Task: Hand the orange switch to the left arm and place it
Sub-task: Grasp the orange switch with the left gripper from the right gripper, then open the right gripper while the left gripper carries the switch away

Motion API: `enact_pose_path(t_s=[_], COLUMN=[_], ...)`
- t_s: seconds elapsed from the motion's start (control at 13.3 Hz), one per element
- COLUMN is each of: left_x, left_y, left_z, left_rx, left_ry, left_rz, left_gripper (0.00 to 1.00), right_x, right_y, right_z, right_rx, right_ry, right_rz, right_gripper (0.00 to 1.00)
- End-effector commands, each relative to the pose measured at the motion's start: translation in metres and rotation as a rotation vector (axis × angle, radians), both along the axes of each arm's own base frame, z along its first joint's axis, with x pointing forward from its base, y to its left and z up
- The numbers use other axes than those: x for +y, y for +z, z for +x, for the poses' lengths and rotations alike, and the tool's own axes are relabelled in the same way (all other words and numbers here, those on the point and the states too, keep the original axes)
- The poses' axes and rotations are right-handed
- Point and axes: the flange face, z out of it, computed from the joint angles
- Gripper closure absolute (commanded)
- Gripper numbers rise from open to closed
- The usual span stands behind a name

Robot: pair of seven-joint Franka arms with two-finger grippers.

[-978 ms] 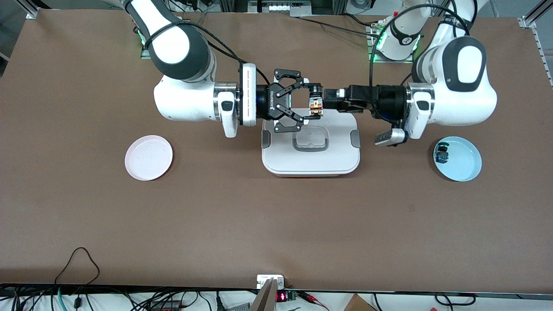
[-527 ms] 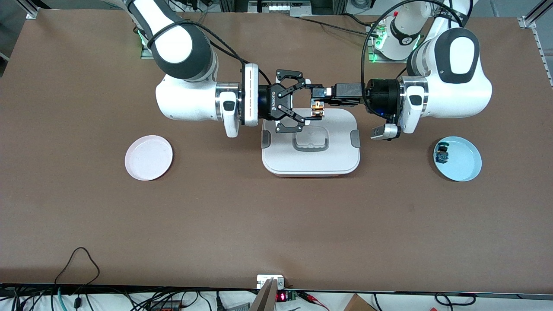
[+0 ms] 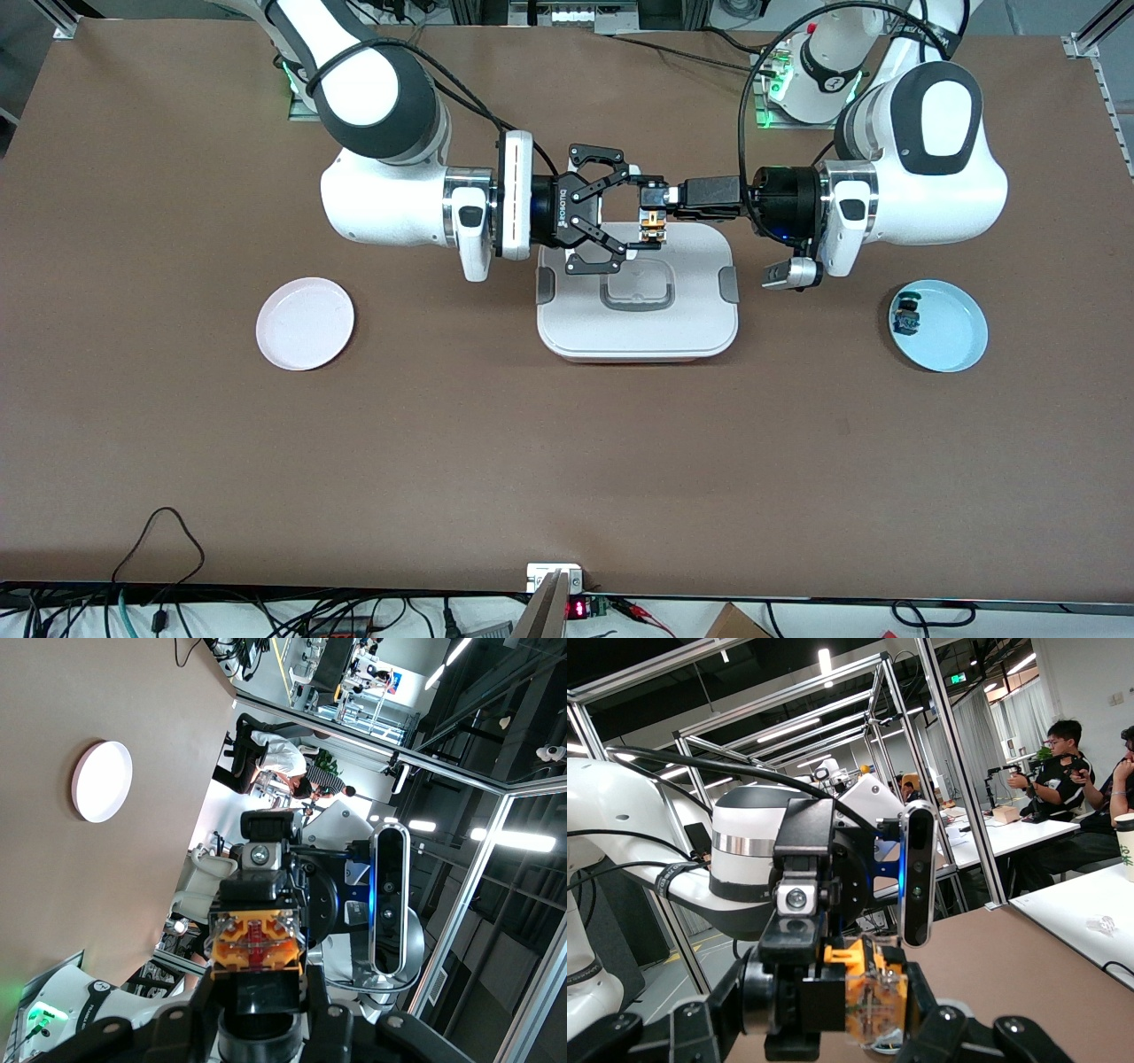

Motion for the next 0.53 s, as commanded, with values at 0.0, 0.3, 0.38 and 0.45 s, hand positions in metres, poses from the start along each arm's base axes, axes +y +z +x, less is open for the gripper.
enact_pose_path(t_s=[0.0,0.3,0.38,0.45], left_x=[0.03,0.112,0.138,0.174], left_y=[0.012,0.018,0.015,0.012], left_z=[0.005,0.01,0.008,0.004], left_rx=[0.025,0.019,0.026,0.03], left_ry=[0.011,-0.095,-0.122,-0.148], left_rz=[-0.004,0.089,0.115,0.17], left_gripper=[1.0,1.0,1.0,1.0], right_x=[0.001,-0.002,-0.003,-0.006], right_y=[0.005,0.01,0.01,0.013], right_z=[0.002,0.003,0.003,0.004], right_rx=[-0.027,-0.032,-0.031,-0.035], right_ry=[-0.006,-0.009,-0.009,-0.013], right_rz=[0.012,0.019,0.018,0.019], right_gripper=[0.0,0.0,0.0,0.0])
